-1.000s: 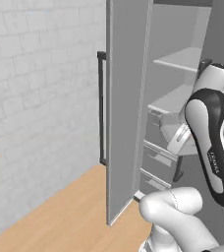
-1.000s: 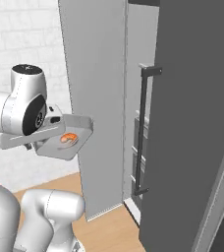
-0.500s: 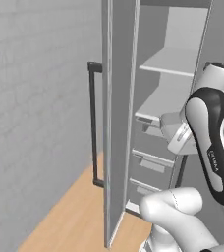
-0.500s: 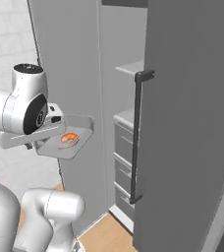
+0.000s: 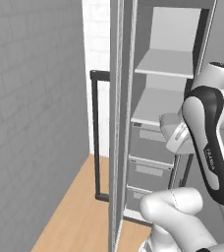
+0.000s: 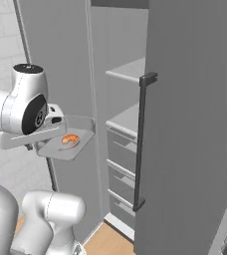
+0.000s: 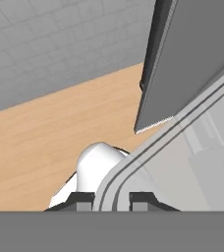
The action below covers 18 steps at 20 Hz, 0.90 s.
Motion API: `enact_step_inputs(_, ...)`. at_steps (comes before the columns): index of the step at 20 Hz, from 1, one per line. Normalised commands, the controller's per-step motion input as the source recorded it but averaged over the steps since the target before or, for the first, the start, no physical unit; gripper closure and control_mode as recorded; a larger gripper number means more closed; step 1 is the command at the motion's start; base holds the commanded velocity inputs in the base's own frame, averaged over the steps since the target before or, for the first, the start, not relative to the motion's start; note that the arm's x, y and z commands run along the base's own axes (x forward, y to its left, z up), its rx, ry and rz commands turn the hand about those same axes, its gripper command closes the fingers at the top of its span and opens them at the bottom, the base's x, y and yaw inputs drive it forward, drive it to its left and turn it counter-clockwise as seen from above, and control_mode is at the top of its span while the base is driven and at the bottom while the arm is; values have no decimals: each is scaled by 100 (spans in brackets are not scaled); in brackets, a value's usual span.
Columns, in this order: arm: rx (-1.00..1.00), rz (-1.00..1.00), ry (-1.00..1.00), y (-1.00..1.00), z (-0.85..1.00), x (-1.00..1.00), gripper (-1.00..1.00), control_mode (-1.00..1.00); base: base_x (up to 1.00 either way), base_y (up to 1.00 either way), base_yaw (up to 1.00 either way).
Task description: Take the meat container that has the shrimp and place it on the second highest rack of the freezer. Then take the vegetable container that has the lemon wedge and eggplant and place it on the highest rack of the freezer.
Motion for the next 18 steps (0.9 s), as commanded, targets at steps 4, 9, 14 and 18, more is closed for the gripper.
enact_step_inputs(4,0,0,0,0,0,0,100,100,0,-24,0)
enact_step_inputs(9,0,0,0,0,0,0,100,100,29,-38,0)
enact_step_inputs(14,0,0,0,0,0,0,100,100,47,-45,0)
enact_step_inputs(18,0,0,0,0,0,0,100,100,42,-21,0)
